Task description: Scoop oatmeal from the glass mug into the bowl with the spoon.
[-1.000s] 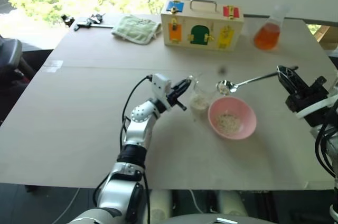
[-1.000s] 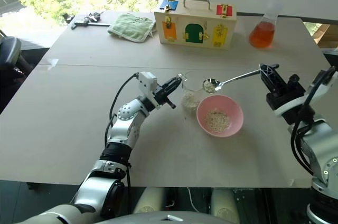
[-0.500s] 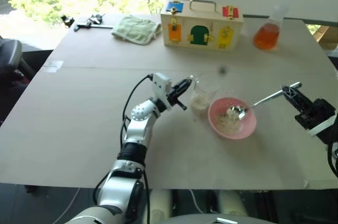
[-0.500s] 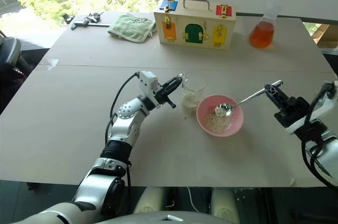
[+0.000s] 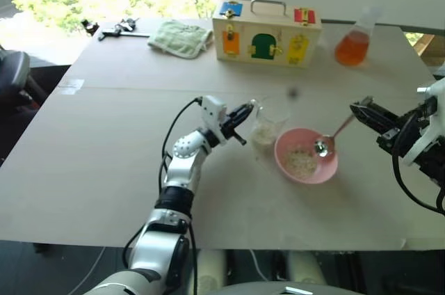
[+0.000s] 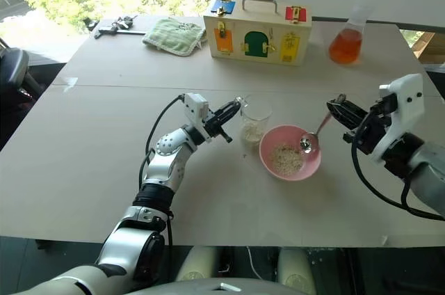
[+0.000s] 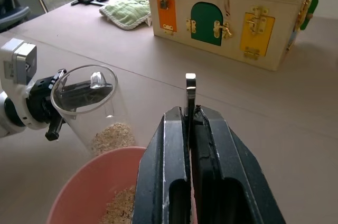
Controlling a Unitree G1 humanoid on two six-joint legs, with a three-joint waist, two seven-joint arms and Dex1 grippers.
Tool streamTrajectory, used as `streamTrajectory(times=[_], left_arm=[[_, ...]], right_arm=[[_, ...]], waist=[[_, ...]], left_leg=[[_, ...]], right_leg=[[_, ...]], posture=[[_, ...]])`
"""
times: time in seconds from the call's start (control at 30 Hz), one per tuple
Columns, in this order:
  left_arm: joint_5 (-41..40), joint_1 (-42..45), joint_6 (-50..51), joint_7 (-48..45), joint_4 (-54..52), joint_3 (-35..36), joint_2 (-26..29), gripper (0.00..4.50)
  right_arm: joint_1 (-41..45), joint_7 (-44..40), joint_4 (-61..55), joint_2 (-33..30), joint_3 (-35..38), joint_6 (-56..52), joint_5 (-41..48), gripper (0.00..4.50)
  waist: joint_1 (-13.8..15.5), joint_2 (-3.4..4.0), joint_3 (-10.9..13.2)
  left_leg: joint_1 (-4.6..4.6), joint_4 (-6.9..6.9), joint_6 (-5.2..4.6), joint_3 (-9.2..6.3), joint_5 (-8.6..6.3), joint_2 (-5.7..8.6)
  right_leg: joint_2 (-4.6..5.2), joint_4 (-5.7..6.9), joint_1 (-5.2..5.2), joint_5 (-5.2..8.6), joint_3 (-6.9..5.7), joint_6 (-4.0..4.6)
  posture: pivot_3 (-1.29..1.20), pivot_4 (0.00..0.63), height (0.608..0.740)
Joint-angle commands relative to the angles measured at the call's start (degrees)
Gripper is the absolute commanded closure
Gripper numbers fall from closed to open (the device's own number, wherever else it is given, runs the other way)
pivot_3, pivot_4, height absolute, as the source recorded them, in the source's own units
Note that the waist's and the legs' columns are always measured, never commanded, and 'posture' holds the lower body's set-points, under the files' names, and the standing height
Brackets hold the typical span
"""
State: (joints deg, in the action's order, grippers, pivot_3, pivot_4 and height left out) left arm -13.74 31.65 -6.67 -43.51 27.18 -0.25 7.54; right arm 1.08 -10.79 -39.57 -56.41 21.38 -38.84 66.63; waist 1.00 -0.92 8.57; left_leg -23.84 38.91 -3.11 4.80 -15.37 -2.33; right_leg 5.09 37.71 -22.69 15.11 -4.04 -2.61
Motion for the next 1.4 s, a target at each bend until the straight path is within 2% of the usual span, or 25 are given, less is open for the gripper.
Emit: streamTrajectory(times=[0.03, 0.17, 0.33, 0.43, 0.53, 0.63, 0.83, 1.2, 1.23, 1.27, 1.3, 1.37, 1.4], left_arm=[[0.2, 0.3, -0.8, -0.5, -0.2, -0.9, -0.5, 4.48], [0.2, 0.5, -1.0, -0.4, 0.0, -0.8, -0.7, 4.48], [0.3, 0.4, -1.2, -0.2, 0.0, -0.8, -0.8, 4.48], [0.3, 0.3, -1.2, -0.2, 0.0, -0.9, -0.6, 4.48], [0.3, 0.2, -1.1, -0.3, -0.2, -0.9, -0.4, 4.48], [0.4, 0.2, -1.1, -0.1, -0.3, -0.9, -0.4, 4.48], [0.5, -0.2, -1.3, 0.3, -0.5, -0.9, -0.5, 4.48], [0.5, -1.2, -1.3, 1.5, -1.4, -0.2, 0.1, 4.48], [0.5, -1.3, -1.3, 1.6, -1.5, -0.2, 0.2, 4.50], [0.4, -1.4, -1.3, 1.7, -1.5, -0.1, 0.3, 4.50], [0.4, -1.5, -1.3, 1.8, -1.5, 0.0, 0.4, 4.50], [0.4, -1.7, -1.3, 1.9, -1.5, 0.1, 0.6, 4.50], [0.4, -1.7, -1.3, 2.0, -1.5, 0.2, 0.8, 4.50]], right_arm=[[2.3, -4.8, -3.6, -3.0, -1.2, 0.8, -6.6, 4.50], [5.0, -2.0, -2.7, 0.7, -0.4, -0.5, -1.3, 4.50], [0.9, 3.7, 4.3, 9.5, 7.1, -0.2, 14.2, 4.50], [1.9, 6.5, 7.1, 11.3, 10.0, 0.6, 20.5, 4.50], [8.6, 11.7, 7.8, 11.9, 9.2, 2.5, 28.0, 4.50], [15.2, 15.2, 8.3, 13.0, 5.9, 3.6, 31.0, 4.50], [24.0, 16.2, 9.3, 15.2, -2.8, 2.4, 27.7, 4.50], [24.0, 4.7, 10.4, 13.4, -12.0, -1.4, 7.0, 4.50], [23.9, 4.0, 10.4, 13.6, -12.1, -1.5, 6.3, 3.79], [24.1, 3.5, 10.4, 14.0, -12.1, -1.5, 5.8, 3.54], [24.3, 3.4, 10.4, 14.5, -11.9, -1.4, 5.5, 2.94], [25.2, 4.2, 10.7, 15.9, -10.7, -0.9, 5.7, 2.25], [25.6, 4.8, 11.2, 16.5, -9.4, -0.7, 7.0, 1.73]], waist=[[-0.1, 0.00, 0.0], [0.0, -0.04, 0.0], [0.3, -0.10, 0.0], [0.1, -0.05, 0.1], [-0.3, 0.00, 0.1], [-0.3, 0.03, 0.1], [-0.2, 0.03, 0.1], [-0.2, 0.03, 0.1], [-0.2, 0.03, 0.1], [-0.2, 0.03, 0.1], [-0.2, 0.03, 0.1], [-0.3, 0.03, 0.1], [-0.3, 0.03, 0.1]], left_leg=[[0.00, 0.00, 0.00, -0.01, 0.00, 0.00], [0.00, 0.03, 0.03, -0.05, 0.02, -0.01], [-0.02, 0.08, 0.06, -0.15, 0.04, -0.02], [-0.02, 0.15, 0.05, -0.13, 0.03, -0.03], [0.03, 0.18, -0.11, -0.09, -0.06, -0.04], [0.05, 0.19, -0.16, -0.06, -0.10, -0.04], [-0.01, 0.21, -0.02, -0.03, -0.01, -0.03], [-0.01, 0.21, -0.06, -0.03, -0.04, -0.08], [-0.01, 0.21, -0.06, -0.03, -0.04, -0.08], [-0.01, 0.21, -0.06, -0.03, -0.04, -0.09], [-0.01, 0.21, -0.06, -0.03, -0.04, -0.09], [0.00, 0.21, -0.06, -0.03, -0.04, -0.10], [0.01, 0.21, -0.06, -0.02, -0.03, -0.12]], right_leg=[[0.00, -0.01, 0.00, 0.00, 0.00, 0.00], [0.01, 0.00, 0.02, 0.00, -0.03, 0.00], [0.05, -0.04, 0.15, -0.01, -0.15, 0.00], [0.07, -0.02, 0.17, -0.02, -0.15, -0.01], [0.05, 0.10, 0.14, -0.02, -0.09, -0.01], [-0.03, 0.18, 0.06, -0.02, -0.02, -0.01], [0.00, 0.13, 0.06, -0.02, -0.01, -0.01], [0.02, 0.12, 0.06, -0.02, -0.04, -0.01], [0.02, 0.12, 0.06, -0.02, -0.04, -0.01], [0.02, 0.12, 0.06, -0.02, -0.04, -0.01], [0.02, 0.12, 0.06, -0.02, -0.04, -0.01], [0.02, 0.12, 0.06, -0.02, -0.04, -0.01], [0.00, 0.13, 0.06, -0.03, -0.03, -0.01]], posture=[[0.00, 0.150, 0.740], [0.00, 0.150, 0.740], [0.00, 0.150, 0.740], [0.00, 0.150, 0.740], [0.00, 0.150, 0.740], [0.00, 0.150, 0.740], [0.00, 0.150, 0.740], [0.00, 0.150, 0.740], [0.00, 0.150, 0.740], [0.00, 0.150, 0.740], [0.00, 0.150, 0.740], [0.00, 0.150, 0.740], [0.00, 0.150, 0.740]])
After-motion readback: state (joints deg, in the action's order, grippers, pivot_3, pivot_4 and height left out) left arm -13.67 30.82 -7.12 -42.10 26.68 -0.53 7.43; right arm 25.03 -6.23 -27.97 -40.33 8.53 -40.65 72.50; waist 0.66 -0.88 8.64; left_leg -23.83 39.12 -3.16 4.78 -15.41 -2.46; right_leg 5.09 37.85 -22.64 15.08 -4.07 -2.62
